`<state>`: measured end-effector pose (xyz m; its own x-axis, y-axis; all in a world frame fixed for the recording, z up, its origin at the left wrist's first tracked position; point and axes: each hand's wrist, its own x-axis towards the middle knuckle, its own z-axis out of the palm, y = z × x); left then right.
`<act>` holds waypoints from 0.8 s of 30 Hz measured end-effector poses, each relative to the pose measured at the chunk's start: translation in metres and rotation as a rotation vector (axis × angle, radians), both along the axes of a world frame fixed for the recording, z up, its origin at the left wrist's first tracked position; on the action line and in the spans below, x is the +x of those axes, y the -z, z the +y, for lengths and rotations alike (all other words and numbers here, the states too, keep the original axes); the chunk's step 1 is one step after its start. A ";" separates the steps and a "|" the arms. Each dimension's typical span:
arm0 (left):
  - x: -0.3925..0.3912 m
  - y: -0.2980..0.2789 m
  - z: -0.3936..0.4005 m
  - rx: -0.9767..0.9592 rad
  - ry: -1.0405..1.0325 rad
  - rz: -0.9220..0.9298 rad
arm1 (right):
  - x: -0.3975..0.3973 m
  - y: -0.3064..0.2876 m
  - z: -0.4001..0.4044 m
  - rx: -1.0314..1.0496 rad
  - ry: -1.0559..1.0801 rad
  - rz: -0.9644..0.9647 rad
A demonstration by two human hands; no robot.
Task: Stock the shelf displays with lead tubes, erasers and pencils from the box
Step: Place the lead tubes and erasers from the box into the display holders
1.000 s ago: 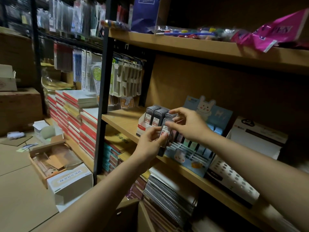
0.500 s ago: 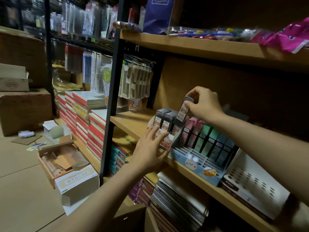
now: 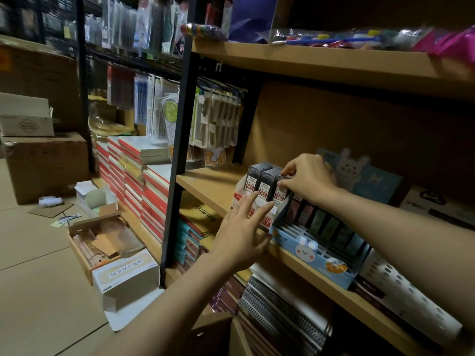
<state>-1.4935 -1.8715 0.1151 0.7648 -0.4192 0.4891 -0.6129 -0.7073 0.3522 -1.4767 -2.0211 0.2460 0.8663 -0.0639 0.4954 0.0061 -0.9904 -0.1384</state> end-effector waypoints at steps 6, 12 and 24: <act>0.001 0.003 0.000 -0.014 0.030 0.028 | 0.002 0.008 -0.005 -0.084 -0.015 -0.060; -0.010 -0.005 0.005 0.031 0.067 0.067 | -0.032 0.005 -0.011 0.142 -0.154 -0.190; -0.111 0.091 0.055 0.169 0.170 0.657 | -0.198 0.221 0.021 0.892 -0.329 0.390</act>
<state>-1.6047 -1.8165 0.0236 0.7970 -0.5887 -0.1347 -0.4174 -0.6982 0.5816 -1.6750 -2.0003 0.0251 0.9980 -0.0008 0.0639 0.0556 -0.4834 -0.8737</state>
